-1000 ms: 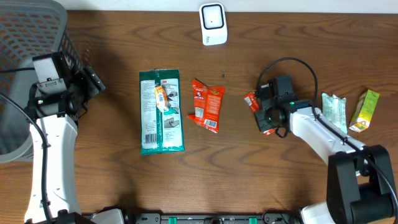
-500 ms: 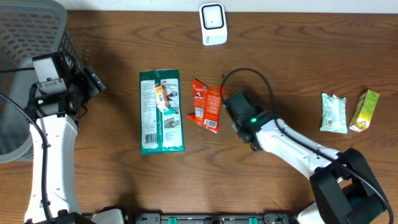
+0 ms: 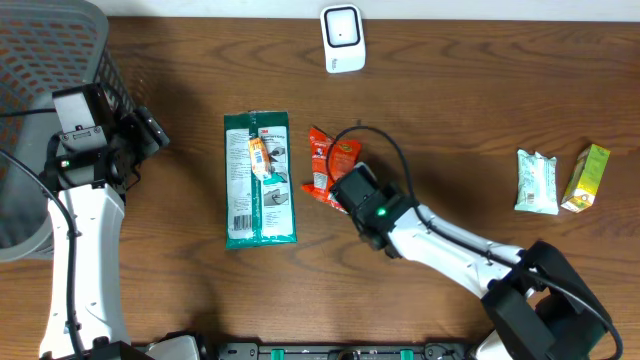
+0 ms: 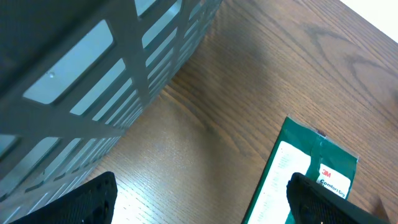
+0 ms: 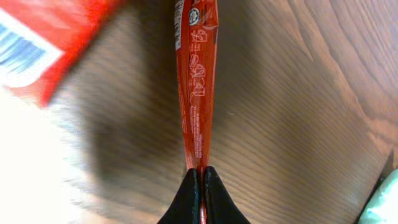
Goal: Scan the item barcode
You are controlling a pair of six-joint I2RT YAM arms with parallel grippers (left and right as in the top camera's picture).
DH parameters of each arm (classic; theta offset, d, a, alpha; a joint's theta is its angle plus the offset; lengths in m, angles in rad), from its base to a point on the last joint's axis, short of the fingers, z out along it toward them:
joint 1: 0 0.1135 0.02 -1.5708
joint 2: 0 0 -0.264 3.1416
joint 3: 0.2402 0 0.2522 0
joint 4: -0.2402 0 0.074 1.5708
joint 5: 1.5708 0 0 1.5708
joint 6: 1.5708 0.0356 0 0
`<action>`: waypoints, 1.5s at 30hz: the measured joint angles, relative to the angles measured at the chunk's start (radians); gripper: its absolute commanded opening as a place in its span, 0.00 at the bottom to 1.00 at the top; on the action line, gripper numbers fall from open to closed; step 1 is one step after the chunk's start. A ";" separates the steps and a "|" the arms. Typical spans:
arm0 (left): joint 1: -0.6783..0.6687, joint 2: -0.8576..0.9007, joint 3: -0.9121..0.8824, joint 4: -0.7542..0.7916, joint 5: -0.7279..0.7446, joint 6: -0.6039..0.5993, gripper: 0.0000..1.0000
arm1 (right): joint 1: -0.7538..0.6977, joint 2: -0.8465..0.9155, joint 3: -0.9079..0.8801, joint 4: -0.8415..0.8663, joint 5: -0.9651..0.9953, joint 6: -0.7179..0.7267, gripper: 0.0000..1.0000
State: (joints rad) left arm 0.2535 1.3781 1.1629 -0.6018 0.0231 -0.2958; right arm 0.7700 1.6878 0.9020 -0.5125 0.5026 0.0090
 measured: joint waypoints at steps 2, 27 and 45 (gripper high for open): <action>0.000 0.000 0.000 0.000 0.000 0.000 0.88 | 0.029 0.000 0.000 -0.001 0.004 0.003 0.01; 0.000 0.000 0.000 0.000 0.000 0.000 0.88 | 0.172 0.001 -0.015 0.037 -0.169 0.052 0.25; 0.000 0.000 0.000 0.000 0.000 0.000 0.88 | 0.024 0.001 0.106 -0.025 -0.358 0.227 0.30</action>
State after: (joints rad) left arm 0.2535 1.3781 1.1629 -0.6018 0.0231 -0.2958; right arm 0.7944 1.6886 1.0080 -0.5373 0.1444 0.2356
